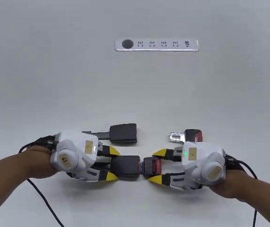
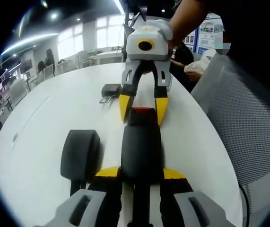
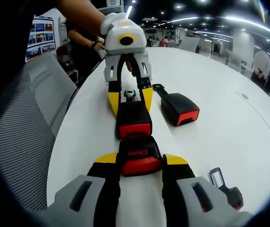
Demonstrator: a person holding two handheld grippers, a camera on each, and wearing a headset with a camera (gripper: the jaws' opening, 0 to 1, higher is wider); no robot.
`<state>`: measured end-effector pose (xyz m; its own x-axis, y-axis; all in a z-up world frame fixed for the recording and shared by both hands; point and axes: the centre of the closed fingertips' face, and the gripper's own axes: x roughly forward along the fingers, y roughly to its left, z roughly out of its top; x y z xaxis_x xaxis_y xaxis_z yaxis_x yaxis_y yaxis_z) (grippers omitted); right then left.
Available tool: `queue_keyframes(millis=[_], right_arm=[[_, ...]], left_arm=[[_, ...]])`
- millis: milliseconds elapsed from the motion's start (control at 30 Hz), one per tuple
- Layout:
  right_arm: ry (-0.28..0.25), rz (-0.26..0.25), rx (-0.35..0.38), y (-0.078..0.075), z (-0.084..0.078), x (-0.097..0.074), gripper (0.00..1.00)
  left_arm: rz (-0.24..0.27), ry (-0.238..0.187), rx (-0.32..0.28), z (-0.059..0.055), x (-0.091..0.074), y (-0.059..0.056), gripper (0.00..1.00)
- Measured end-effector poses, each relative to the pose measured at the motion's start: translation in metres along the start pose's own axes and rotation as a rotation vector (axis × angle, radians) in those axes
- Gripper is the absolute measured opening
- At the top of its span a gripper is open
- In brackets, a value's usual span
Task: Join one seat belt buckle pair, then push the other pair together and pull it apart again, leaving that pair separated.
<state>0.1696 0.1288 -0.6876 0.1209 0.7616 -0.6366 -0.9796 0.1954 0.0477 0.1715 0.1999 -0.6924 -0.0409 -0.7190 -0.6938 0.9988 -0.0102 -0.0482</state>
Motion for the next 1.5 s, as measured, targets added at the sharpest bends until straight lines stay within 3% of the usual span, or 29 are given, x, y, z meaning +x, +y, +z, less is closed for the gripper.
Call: queue_keyframes(millis=[567,1067,1167,1233,1300,1367,1500], right_arm=[[-0.014,0.004,0.036,0.0,0.001,0.002,0.34],[0.002,-0.01,0.049,0.001,0.003,0.003,0.36],[-0.005,-0.039,0.089,-0.002,0.006,0.003,0.45],[-0.036,-0.042,0.111,-0.002,0.011,0.001,0.55],[-0.049,-0.052,0.11,-0.004,0.015,-0.003,0.63],[-0.065,-0.069,0.112,-0.006,0.019,-0.007,0.7],[-0.088,-0.102,0.128,-0.01,0.024,-0.016,0.71]], left_arm=[[-0.001,0.005,0.001,-0.002,0.0,0.001,0.31],[0.007,0.056,-0.002,0.003,0.003,-0.002,0.34],[0.001,0.071,-0.028,0.007,0.006,-0.005,0.41],[0.031,0.081,-0.038,0.008,0.005,-0.001,0.51],[0.038,0.054,-0.064,0.015,0.001,-0.002,0.61],[0.049,0.028,-0.078,0.022,-0.003,-0.001,0.62],[0.071,-0.031,-0.124,0.037,-0.012,0.003,0.7]])
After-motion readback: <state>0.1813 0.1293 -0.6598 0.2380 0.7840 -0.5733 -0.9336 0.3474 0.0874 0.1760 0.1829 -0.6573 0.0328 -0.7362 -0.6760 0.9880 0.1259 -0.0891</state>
